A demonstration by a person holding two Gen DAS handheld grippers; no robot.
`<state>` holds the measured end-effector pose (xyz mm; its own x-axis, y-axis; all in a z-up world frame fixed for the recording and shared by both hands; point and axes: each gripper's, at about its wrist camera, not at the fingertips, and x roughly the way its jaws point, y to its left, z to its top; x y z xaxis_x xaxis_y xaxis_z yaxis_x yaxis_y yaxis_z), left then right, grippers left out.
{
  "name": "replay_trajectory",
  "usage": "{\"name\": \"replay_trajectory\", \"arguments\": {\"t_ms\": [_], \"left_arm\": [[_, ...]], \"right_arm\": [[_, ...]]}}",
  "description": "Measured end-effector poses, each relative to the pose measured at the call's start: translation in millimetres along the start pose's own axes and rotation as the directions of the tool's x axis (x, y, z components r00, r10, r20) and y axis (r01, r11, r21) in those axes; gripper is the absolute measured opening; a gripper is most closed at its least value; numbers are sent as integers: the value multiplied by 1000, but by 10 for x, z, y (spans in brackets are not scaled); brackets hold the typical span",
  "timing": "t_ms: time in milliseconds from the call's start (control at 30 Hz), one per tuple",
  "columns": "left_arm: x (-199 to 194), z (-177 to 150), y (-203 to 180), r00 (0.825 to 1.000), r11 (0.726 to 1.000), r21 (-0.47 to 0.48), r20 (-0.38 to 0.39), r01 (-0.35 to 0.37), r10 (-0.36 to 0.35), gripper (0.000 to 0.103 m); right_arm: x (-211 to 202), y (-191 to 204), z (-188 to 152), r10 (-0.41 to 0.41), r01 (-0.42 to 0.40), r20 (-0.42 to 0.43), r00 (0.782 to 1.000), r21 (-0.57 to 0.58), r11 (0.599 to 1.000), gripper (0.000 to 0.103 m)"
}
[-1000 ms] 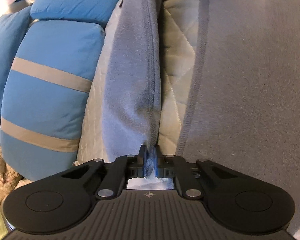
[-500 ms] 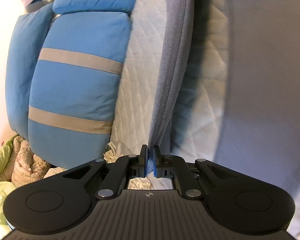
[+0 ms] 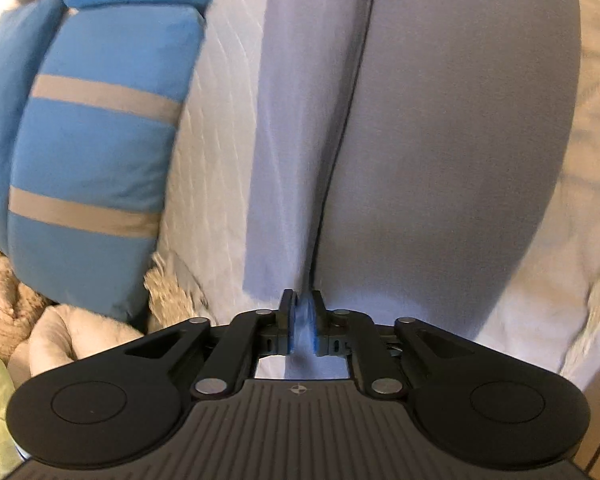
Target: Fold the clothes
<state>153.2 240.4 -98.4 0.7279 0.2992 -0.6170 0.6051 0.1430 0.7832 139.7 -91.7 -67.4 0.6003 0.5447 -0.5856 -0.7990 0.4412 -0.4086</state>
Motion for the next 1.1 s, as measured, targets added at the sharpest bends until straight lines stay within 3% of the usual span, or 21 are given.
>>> {"name": "replay_trajectory", "arguments": {"t_ms": [33, 67, 100, 133, 167, 200, 233, 267, 367, 400, 467, 600, 667, 700, 733, 767, 833, 933, 1100], "left_arm": [[0, -66, 114, 1000, 998, -57, -3, 2, -2, 27], [-4, -131, 243, 1000, 992, -129, -1, 4, -4, 46], [-8, -196, 372, 1000, 980, -201, 2, 7, -7, 58], [-1, -269, 545, 1000, 942, -334, 17, 28, -24, 61], [8, -344, 731, 998, 878, -476, 40, 57, -43, 63], [38, -423, 914, 994, 788, -606, 76, 107, -76, 63], [85, -500, 1066, 988, 684, -712, 113, 155, -106, 63], [154, -590, 1198, 980, 557, -806, 152, 199, -129, 63], [419, -789, 1357, 949, 246, -922, 261, 299, -175, 62], [516, -804, 1355, 942, 189, -931, 278, 313, -190, 62], [712, -805, 1323, 927, 101, -938, 303, 331, -219, 62], [915, -798, 1187, 902, -11, -934, 349, 358, -256, 60], [979, -807, 1145, 909, -32, -938, 344, 346, -233, 53], [991, -802, 1136, 912, -38, -939, 342, 342, -229, 21], [1001, -795, 1130, 912, -44, -940, 340, 339, -229, 5], [1011, -787, 1124, 913, -50, -941, 338, 336, -229, 2], [977, -738, 1155, 924, 16, -945, 315, 326, -220, 1], [919, -740, 1291, 941, 81, -948, 289, 306, -178, 1], [927, -731, 1595, 962, 152, -952, 251, 265, -109, 1]], "right_arm": [[-25, -19, -8, -18, 18, 2, 1000, 13, 1000, 84], [-49, -44, -17, -35, 35, 2, 999, 26, 999, 85], [-70, -73, -29, -51, 51, 1, 999, 41, 998, 87], [-91, -101, -42, -67, 67, -1, 998, 56, 996, 87], [-109, -131, -54, -84, 84, -4, 996, 74, 994, 89], [-124, -163, -63, -101, 101, -9, 995, 97, 990, 90], [-137, -190, -76, -115, 116, -14, 993, 118, 986, 90], [-144, -209, -93, -124, 126, -18, 992, 138, 982, 91], [-158, -261, -140, -145, 147, -27, 989, 193, 970, 92], [-161, -281, -153, -148, 151, -28, 989, 207, 967, 92], [-179, -301, -186, -156, 160, -33, 987, 228, 960, 92], [-192, -331, -225, -171, 176, -42, 984, 256, 951, 92], [-192, -329, -244, -177, 182, -45, 983, 258, 949, 92], [-194, -329, -248, -180, 186, -47, 982, 257, 948, 92], [-194, -326, -249, -184, 190, -47, 982, 258, 947, 92], [-195, -324, -249, -188, 194, -47, 981, 259, 946, 92], [-203, -317, -245, -200, 205, -46, 979, 264, 943, 92], [-280, -309, -283, -207, 208, -34, 978, 283, 936, 92], [-364, -302, -384, -175, 182, -50, 983, 296, 938, 93]]}}
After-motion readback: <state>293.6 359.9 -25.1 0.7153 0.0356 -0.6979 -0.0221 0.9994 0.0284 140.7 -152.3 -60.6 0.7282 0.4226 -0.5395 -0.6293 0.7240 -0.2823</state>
